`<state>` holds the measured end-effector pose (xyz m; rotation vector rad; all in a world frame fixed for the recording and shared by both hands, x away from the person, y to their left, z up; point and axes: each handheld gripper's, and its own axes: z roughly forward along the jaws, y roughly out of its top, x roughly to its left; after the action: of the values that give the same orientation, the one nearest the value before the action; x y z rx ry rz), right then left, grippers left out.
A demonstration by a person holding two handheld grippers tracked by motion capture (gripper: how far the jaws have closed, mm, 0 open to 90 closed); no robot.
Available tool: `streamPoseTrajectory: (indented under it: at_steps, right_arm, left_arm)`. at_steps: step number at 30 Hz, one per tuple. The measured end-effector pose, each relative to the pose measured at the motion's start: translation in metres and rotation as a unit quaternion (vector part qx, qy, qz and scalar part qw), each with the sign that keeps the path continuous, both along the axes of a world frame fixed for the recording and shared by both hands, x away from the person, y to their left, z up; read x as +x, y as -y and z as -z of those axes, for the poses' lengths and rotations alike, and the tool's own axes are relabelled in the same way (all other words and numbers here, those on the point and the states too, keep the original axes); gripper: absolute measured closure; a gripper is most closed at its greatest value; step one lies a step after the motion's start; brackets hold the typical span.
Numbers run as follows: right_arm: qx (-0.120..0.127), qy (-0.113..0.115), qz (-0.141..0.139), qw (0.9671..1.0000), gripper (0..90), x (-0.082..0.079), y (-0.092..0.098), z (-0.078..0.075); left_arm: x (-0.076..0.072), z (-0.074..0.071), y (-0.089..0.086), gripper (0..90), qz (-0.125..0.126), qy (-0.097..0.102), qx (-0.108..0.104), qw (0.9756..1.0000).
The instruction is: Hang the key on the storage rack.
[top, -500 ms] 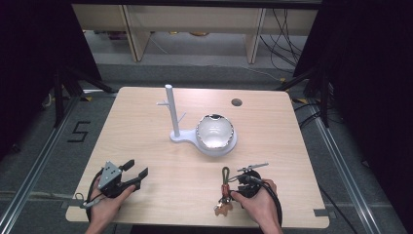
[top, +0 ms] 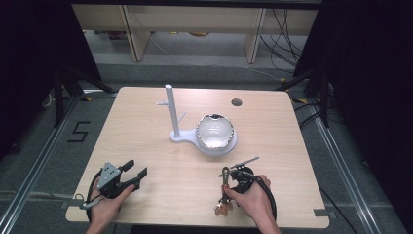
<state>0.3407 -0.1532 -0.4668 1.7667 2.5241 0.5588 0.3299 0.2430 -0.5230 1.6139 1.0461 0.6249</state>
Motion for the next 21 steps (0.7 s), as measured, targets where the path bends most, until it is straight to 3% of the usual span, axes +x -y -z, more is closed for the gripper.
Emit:
streamPoseTrajectory:
  at_steps: [5,6,7,11,14,21]
  right_arm:
    - [-0.012,-0.015,-0.005,0.9998,58.5,0.007,-0.008,-0.003]
    - [-0.011,-0.027,0.008,0.9995,58.5,0.007,-0.011,-0.003]
    - [-0.019,-0.020,-0.011,0.9996,58.4,0.010,-0.011,-0.002]
    - [-0.030,-0.028,-0.020,0.9990,57.6,0.015,-0.014,0.000]
    - [-0.028,-0.042,-0.004,0.9987,57.2,0.018,-0.019,0.001]
    - [-0.052,-0.046,-0.004,0.9976,57.3,0.022,-0.024,0.004]
  left_arm:
    - [0.000,0.000,0.000,36.0,0.001,0.004,-0.002,1.0000]
    - [-0.001,0.000,0.000,36.0,0.001,0.001,0.001,1.0000]
    - [-0.001,0.000,0.000,36.1,0.001,0.001,0.001,1.0000]
    - [-0.001,0.000,0.001,36.4,0.000,0.000,0.005,1.0000]
    - [-0.001,0.000,0.001,36.4,0.001,-0.001,0.006,1.0000]
    - [-0.002,0.000,0.002,36.5,0.004,-0.001,0.007,1.0000]
